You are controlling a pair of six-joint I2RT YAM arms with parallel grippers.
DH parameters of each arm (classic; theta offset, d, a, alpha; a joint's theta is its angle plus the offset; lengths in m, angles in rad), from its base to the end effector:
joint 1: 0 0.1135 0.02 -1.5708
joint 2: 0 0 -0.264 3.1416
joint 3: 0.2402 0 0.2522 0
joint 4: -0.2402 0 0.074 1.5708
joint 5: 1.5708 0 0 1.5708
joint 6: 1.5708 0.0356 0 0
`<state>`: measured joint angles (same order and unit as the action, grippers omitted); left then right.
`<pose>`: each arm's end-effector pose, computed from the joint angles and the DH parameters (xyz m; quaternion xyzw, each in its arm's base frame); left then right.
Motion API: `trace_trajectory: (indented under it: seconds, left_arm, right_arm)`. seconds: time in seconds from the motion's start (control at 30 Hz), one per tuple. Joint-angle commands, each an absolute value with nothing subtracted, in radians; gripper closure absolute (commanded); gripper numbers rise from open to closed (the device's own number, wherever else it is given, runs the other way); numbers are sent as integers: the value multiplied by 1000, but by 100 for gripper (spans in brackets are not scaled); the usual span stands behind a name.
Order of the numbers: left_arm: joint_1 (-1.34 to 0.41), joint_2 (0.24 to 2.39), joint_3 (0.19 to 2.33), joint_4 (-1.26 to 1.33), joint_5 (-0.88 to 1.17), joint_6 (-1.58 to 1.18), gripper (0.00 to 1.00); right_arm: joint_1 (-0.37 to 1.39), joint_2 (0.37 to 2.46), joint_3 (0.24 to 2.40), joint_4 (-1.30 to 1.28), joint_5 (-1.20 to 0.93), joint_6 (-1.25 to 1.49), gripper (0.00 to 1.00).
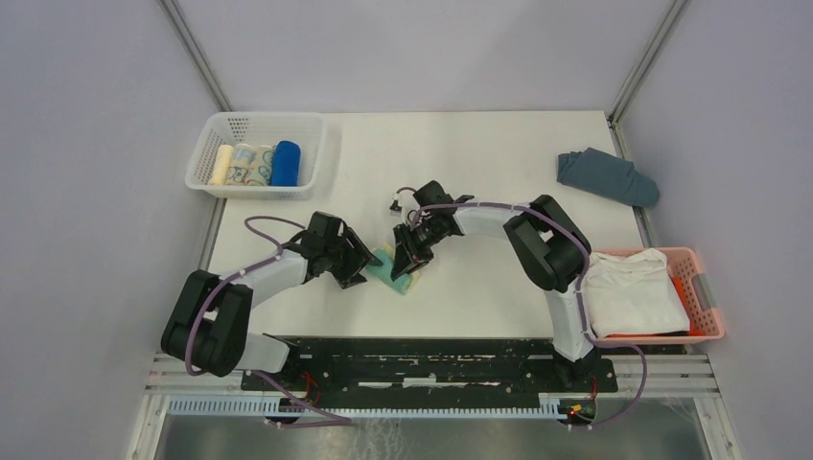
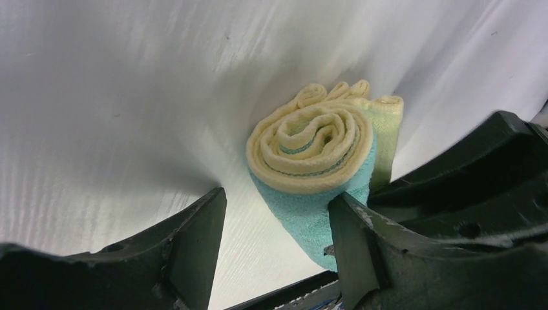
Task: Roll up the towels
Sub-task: Roll the towel at the center of the board.
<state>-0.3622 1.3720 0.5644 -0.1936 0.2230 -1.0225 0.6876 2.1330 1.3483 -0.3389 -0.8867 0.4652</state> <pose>0.2209 -0.0921 0.1452 -0.2796 0.9124 -0.2604 0.1468 0.3057 0.2867 0.1192 0.1923 -0.8648 -0.4599 0.0600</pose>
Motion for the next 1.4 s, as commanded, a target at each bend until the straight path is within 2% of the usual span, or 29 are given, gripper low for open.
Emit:
trace_trajectory:
  seconds: [0.0, 0.2, 0.33, 0.47, 0.73, 1.03, 1.37]
  left_arm:
    - [-368, 1449, 568, -235, 156, -985, 33]
    - [-368, 1484, 582, -252, 144, -963, 34]
    - [-370, 1496, 599, -264, 137, -952, 34]
    - [-374, 1509, 610, -272, 137, -945, 34]
    - [-375, 1509, 614, -282, 133, -945, 34]
    - [-377, 1538, 645, -288, 130, -907, 33]
    - [-377, 1561, 678, -305, 119, -888, 33]
  right_arm:
    - [708, 1961, 1290, -364, -649, 343, 66]
    - [806, 1730, 1211, -369, -255, 208, 50]
    - [918, 1652, 1171, -343, -28, 99, 47]
    - [1023, 1666, 1174, -325, 84, 24, 47]
    - [1088, 1818, 1183, -301, 166, -30, 47]
    - [1086, 1920, 1131, -298, 290, -33, 47]
    - [1085, 1723, 1173, -346, 172, -88, 45]
